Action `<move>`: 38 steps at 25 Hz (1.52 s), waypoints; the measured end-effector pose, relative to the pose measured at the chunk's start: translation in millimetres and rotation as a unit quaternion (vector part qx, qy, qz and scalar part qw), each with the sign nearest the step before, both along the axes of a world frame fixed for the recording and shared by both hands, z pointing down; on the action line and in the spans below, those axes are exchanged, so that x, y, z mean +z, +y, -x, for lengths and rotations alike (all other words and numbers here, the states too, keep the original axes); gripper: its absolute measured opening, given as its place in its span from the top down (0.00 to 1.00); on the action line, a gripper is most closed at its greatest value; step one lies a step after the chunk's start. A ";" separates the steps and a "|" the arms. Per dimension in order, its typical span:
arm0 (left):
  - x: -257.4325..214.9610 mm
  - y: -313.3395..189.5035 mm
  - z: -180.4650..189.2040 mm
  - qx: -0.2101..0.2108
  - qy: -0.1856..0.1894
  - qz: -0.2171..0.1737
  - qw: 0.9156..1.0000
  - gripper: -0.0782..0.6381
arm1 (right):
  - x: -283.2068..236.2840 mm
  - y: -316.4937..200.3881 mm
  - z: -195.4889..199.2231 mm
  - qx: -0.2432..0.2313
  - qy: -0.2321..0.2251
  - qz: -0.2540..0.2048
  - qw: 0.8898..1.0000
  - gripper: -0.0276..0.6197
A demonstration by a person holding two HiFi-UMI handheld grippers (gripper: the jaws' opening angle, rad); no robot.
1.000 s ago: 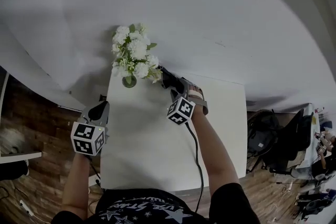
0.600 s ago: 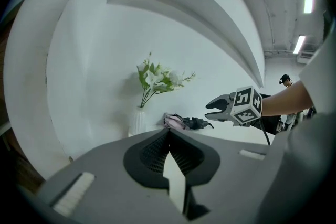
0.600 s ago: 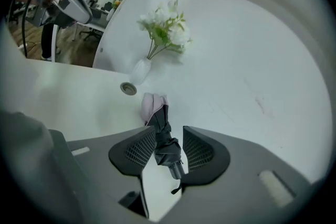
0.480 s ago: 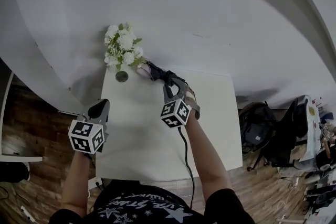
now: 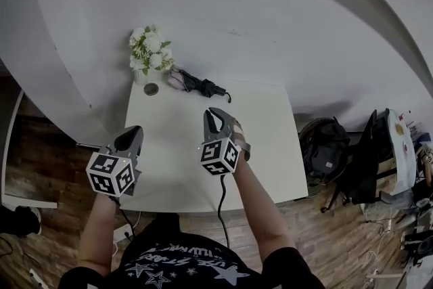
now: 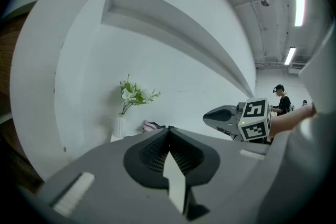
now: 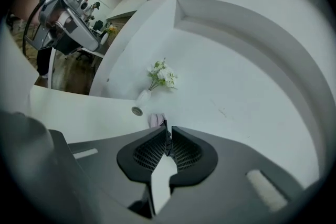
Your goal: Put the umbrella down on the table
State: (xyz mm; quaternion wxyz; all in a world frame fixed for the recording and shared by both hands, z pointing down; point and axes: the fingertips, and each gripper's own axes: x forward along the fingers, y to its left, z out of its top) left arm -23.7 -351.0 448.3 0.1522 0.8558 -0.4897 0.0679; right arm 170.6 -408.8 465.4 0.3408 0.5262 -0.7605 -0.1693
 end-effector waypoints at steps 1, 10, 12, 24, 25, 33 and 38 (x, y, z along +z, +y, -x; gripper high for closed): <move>0.1 7.5 -3.6 0.002 -0.001 0.000 1.000 0.89 | -0.2 9.2 -1.2 0.000 0.000 -0.003 1.000 0.89; 4.6 71.2 -27.2 0.021 -0.003 0.006 1.000 0.89 | 7.1 77.8 -4.6 0.008 -0.027 0.000 1.000 0.94; 7.0 86.5 -32.8 0.026 0.000 0.009 1.000 0.89 | 7.5 91.2 -9.0 0.018 -0.041 0.005 0.999 0.94; 14.1 170.2 -54.7 0.054 -0.004 0.012 0.998 0.89 | 9.7 187.7 -35.8 0.064 -0.065 0.014 0.996 0.93; 14.9 177.3 -54.8 0.053 -0.004 0.013 0.998 0.89 | 9.7 197.3 -36.7 0.066 -0.068 0.014 0.995 0.93; 21.2 225.6 -56.8 0.054 -0.002 0.017 0.998 0.89 | 11.0 257.5 -42.4 0.072 -0.077 0.016 0.994 0.93; 22.8 248.1 -58.1 0.056 -0.010 0.017 0.998 0.89 | 9.9 278.9 -43.0 0.069 -0.082 0.017 0.994 0.94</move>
